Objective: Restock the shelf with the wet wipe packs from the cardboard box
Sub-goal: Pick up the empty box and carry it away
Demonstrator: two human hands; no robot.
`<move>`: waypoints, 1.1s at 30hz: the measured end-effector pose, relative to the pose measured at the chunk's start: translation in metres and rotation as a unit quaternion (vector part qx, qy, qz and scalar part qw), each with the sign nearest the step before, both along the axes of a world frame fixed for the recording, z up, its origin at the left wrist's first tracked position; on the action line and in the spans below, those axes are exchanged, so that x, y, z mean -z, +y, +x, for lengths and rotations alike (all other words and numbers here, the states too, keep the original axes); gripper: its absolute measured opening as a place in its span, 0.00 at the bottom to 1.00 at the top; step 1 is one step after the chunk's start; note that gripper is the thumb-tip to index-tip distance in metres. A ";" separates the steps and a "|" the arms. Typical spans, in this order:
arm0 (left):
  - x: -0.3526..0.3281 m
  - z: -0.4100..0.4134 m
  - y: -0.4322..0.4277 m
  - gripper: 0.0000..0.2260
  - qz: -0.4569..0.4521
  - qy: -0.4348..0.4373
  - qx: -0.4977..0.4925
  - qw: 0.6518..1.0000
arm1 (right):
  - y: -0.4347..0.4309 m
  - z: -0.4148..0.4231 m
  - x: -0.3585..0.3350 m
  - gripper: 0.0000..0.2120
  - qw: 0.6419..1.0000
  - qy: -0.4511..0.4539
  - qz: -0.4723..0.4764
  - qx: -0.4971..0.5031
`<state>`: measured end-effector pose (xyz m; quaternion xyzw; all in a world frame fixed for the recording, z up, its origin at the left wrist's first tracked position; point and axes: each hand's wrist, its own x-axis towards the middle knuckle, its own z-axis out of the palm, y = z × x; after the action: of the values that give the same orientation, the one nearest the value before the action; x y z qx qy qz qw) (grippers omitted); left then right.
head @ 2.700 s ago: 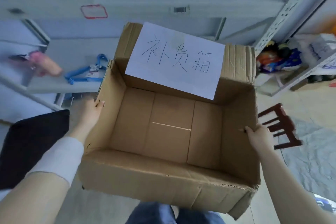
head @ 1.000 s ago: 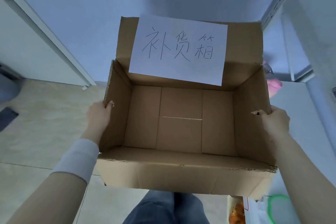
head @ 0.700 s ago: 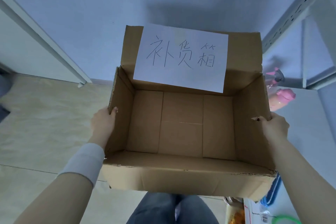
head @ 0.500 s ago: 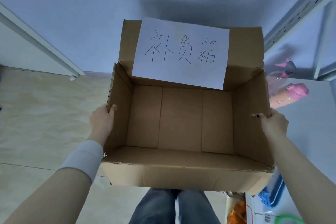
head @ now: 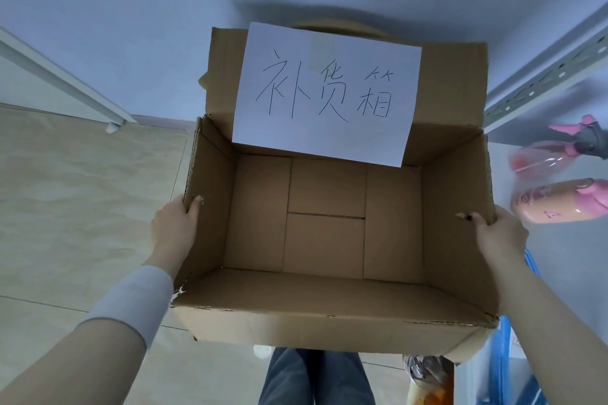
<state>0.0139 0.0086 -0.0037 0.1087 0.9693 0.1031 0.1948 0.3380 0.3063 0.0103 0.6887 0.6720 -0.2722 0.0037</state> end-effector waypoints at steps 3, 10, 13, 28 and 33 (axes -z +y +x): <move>0.004 -0.007 0.007 0.17 -0.001 0.001 0.003 1.000 | 0.008 -0.007 0.006 0.14 1.000 -0.003 -0.002 0.000; 0.010 -0.026 0.016 0.17 0.004 0.009 0.002 1.000 | 0.014 -0.022 0.017 0.16 1.000 -0.005 -0.016 0.007; 0.013 -0.033 0.018 0.17 0.005 0.012 -0.002 1.000 | 0.016 -0.028 0.021 0.16 1.000 -0.011 -0.018 0.006; 0.021 -0.008 -0.003 0.16 -0.010 -0.005 -0.018 1.000 | 0.005 -0.021 0.022 0.15 0.999 -0.040 -0.021 -0.005; 0.028 -0.016 0.001 0.16 -0.015 -0.009 -0.014 1.000 | 0.012 -0.028 0.023 0.14 0.999 -0.031 -0.020 -0.011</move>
<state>-0.0020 0.0094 -0.0317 0.0909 0.9704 0.0921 0.2041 0.3099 0.3186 -0.0129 0.6892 0.6734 -0.2644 0.0410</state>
